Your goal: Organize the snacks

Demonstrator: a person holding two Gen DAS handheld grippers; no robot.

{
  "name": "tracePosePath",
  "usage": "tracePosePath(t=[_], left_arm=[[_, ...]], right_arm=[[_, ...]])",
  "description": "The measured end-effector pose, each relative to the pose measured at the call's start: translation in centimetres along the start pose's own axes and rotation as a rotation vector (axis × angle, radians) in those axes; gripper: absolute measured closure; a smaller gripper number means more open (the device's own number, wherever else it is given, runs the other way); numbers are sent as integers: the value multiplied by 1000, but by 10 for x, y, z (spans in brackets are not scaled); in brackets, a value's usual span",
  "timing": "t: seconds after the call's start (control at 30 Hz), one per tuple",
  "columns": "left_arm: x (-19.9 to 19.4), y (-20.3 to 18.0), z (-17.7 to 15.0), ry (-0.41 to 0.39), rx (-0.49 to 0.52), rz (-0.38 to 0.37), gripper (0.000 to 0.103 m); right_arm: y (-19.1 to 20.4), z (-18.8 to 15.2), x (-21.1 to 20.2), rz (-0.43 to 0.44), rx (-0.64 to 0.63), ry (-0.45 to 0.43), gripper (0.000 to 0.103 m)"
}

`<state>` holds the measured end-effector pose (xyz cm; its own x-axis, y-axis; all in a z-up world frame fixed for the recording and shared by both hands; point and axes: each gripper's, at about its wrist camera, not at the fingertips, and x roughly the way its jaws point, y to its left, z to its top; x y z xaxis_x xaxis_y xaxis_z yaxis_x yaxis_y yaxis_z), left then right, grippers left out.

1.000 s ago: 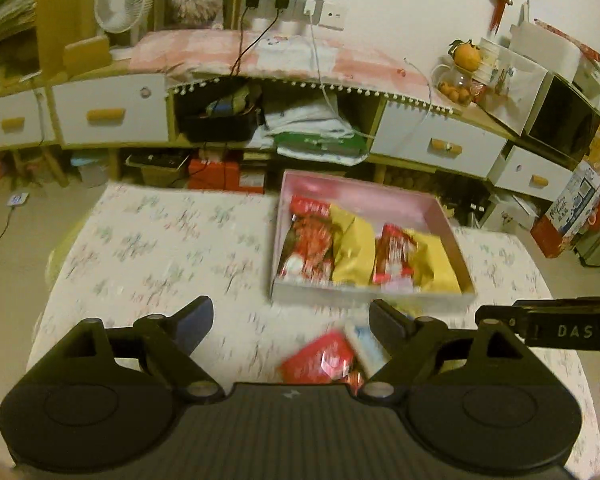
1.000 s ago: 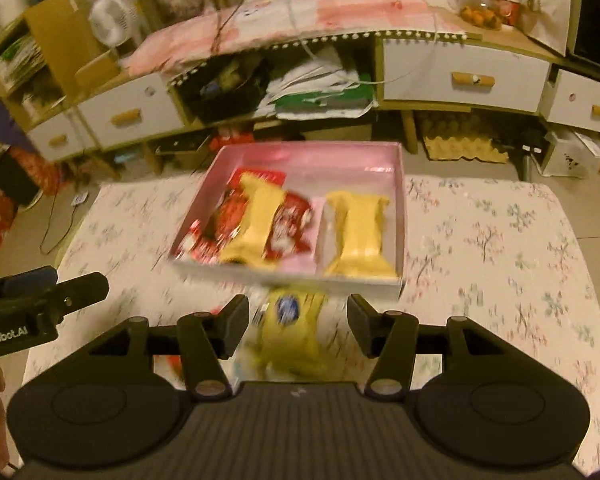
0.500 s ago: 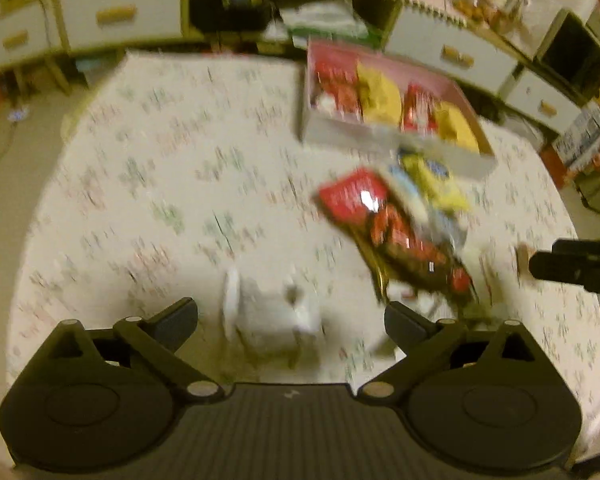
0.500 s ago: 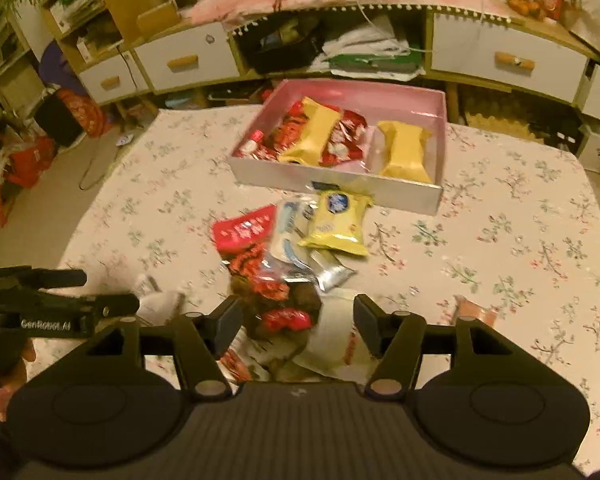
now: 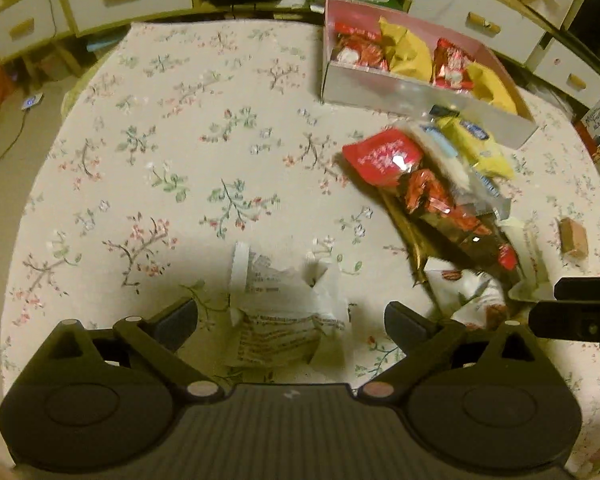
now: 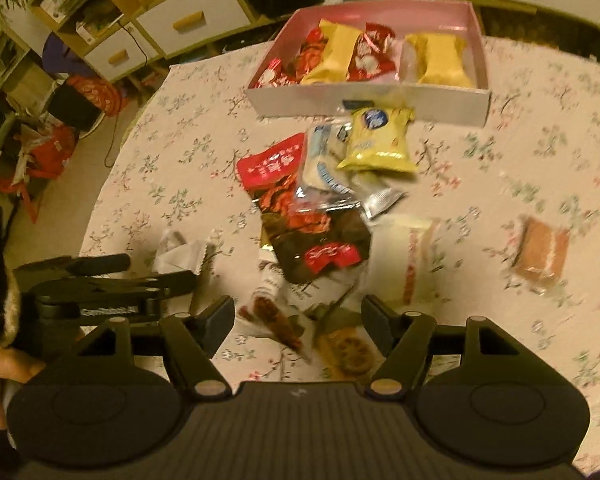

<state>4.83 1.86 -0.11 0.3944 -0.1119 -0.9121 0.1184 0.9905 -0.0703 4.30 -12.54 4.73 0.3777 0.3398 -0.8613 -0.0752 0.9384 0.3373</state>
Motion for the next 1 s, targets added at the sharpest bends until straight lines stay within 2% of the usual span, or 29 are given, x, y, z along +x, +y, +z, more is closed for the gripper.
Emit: tracePosePath(t=[0.03, 0.07, 0.1, 0.13, 0.2, 0.33, 0.43, 0.57, 0.7, 0.83, 0.9, 0.97, 1.0], left_arm=[[5, 0, -1, 5, 1, 8, 4], [8, 0, -2, 12, 2, 16, 11], [11, 1, -3, 17, 3, 19, 27], [13, 2, -3, 24, -4, 17, 33], [11, 7, -2, 16, -31, -1, 36], [1, 5, -1, -17, -10, -20, 39], [-7, 7, 1, -31, -30, -37, 39], [-16, 5, 1, -75, -8, 14, 39], [-17, 5, 3, -75, -14, -5, 39], [-17, 5, 6, -94, -3, 7, 39], [-17, 2, 5, -96, 10, 14, 39], [-18, 1, 3, -102, 27, 24, 39], [-18, 1, 3, -105, 31, 27, 39]], right_arm=[[1, -1, 2, 6, 3, 0, 35], [3, -1, 4, 6, 5, 0, 34], [4, -1, 8, 1, 7, 1, 34], [5, -1, 11, -6, 11, 1, 34], [5, -1, 16, -16, 25, 5, 34], [4, -2, 24, -15, 66, 11, 28], [5, -1, 26, -11, 87, 9, 28], [8, -2, 29, -23, 96, -7, 25], [13, -6, 40, -60, 89, 0, 25], [18, -10, 50, -87, 103, -8, 26], [21, -12, 56, -105, 106, -4, 30], [25, -14, 61, -116, 80, 3, 52], [29, -16, 60, -124, 54, 0, 54]])
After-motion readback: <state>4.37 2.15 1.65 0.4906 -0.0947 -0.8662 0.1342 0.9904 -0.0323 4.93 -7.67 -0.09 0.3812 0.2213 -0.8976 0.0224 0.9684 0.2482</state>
